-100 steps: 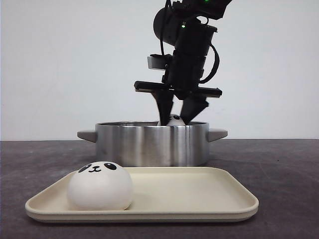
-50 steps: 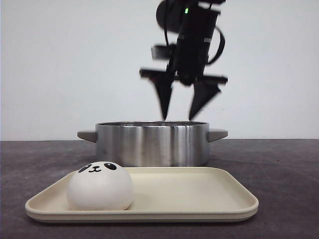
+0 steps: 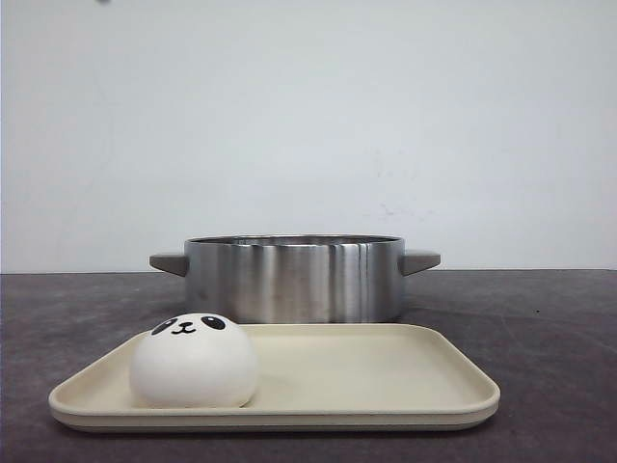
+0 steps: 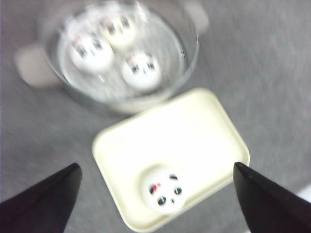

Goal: Steam buns
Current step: 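Raise the right gripper out of the pot and withdraw, then lower the left gripper onto the last bun on the tray and close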

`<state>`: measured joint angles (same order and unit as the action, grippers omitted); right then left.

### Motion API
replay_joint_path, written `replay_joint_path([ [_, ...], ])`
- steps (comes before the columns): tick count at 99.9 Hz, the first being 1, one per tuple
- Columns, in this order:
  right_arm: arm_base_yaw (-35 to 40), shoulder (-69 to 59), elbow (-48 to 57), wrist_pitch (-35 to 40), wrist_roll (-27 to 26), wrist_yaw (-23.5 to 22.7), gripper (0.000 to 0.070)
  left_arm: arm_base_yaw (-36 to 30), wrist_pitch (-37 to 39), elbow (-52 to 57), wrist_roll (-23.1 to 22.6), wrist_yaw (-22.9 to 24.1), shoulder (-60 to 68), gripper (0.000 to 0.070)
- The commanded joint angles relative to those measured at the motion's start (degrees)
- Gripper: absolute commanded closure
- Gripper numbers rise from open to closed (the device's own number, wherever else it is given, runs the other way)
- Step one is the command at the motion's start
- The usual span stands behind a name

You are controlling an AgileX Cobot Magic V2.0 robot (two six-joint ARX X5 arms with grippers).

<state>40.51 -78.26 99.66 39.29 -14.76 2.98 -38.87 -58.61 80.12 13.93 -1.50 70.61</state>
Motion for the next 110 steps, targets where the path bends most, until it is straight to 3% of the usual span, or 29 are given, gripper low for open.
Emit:
replay_joint_path([
  [1, 0.57, 1.27, 1.25, -0.61, 0.72, 0.50, 0.0691, -1.42, 2.91, -3.85, 2.58, -0.48, 1.33, 0.0115],
  [33, 0.50, 7.58, 1.25, 1.95, 3.65, 6.54, 0.0691, -4.39, 14.95, -21.40, 11.89, -4.81, 9.29, 0.0105],
  [52, 0.57, 7.54, 1.22, 3.69, 3.15, 6.23, 0.0691, -4.39, 17.16, -21.40, 11.96, -5.25, 17.09, 0.0105],
  [68, 0.74, 7.54, 1.22, 5.07, 2.27, 5.88, 0.0691, -4.46, 20.39, -21.40, 12.68, -9.51, 22.03, 0.0105],
  [110, 0.77, 7.58, 1.22, 9.03, 1.86, 5.88, 0.0691, -4.72, 20.55, -21.38, 13.92, -8.70, 26.84, 0.0115],
])
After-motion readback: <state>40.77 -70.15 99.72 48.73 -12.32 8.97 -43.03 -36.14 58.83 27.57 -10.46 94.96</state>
